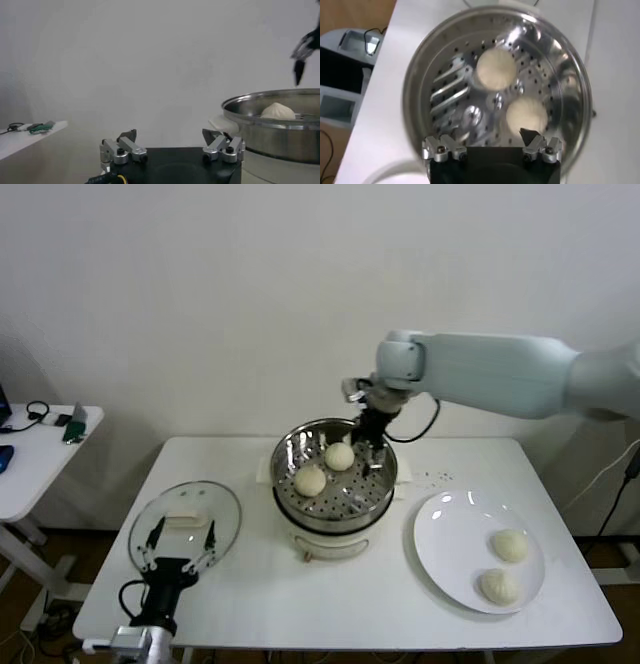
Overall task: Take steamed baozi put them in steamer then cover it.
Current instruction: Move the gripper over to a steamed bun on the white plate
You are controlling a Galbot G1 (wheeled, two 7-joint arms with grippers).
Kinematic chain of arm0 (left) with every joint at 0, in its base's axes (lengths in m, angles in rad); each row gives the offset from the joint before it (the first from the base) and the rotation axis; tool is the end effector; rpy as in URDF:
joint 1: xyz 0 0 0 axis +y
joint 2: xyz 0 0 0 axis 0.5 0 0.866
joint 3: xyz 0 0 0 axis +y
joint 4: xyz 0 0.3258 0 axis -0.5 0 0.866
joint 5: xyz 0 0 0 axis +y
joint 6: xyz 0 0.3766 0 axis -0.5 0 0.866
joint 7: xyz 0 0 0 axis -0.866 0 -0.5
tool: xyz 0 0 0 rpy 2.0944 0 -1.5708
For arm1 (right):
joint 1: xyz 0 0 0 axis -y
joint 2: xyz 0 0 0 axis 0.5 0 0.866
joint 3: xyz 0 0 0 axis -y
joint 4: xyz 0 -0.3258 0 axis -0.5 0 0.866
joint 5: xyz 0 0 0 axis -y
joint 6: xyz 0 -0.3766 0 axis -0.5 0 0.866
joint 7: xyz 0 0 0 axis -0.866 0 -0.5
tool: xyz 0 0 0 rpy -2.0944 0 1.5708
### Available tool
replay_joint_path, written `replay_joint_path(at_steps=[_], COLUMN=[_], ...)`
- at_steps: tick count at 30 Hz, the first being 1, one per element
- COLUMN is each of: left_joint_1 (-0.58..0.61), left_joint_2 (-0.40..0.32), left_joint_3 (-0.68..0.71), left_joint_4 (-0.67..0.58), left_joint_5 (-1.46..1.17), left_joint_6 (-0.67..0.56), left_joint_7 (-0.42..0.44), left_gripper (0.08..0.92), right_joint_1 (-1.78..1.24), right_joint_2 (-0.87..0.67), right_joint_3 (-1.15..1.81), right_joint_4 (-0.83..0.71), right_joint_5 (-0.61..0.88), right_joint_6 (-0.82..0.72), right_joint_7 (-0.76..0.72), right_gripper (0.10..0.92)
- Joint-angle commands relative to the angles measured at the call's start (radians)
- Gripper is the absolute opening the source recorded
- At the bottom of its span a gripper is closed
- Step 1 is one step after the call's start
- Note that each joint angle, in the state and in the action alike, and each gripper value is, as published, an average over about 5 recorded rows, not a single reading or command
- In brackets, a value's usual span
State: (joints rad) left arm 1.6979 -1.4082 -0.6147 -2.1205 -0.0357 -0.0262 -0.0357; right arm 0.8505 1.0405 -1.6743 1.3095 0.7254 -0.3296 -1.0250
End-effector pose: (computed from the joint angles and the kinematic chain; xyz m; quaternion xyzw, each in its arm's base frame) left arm 0.1802 0.0497 -0.2913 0.0093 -0.9966 -0.0753 0.0323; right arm 0.5553 0.0401 -0.0371 0.5614 -0.5168 0.5217 0.3814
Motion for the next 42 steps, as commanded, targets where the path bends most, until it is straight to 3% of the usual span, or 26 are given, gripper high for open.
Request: replay_joint_path(at_steps=[1,16,30,42], left_joint_1=[0.005,0.033,0.039,0.034], left_joint_2=[0.000,-0.017,-0.029,-0.031], left_joint_3=[-0.003,-0.009,-0.008,-0.009], left_joint_4=[0.000,-0.009,0.002,0.015], left_joint_5=[0.002,0.021,0.037,0.043], left_joint_6=[0.002,0.005,0.004,0.007], left_joint_7=[-0.001,-0.003,-0.005,-0.006], left_gripper=[0.823,0.823,0.823,0.823], right_joint_1=[0.053,-0.366,-0.655,-0.692], right_joint_2=[-0.372,-0.634,-0.619,-0.527], right_joint_3=[-0.037,0.140,0.342,0.380], right_joint_4=[0.219,0.249,0.176,0.097], right_joint_5=[-0.168,-0.564,-0.655,-0.655], right_joint_6=[0.029,0.064,0.070,0.072], right_joint_7=[-0.039,-0.066,-0.059,-0.055], right_gripper=[0.823,0.823,0.823,0.823])
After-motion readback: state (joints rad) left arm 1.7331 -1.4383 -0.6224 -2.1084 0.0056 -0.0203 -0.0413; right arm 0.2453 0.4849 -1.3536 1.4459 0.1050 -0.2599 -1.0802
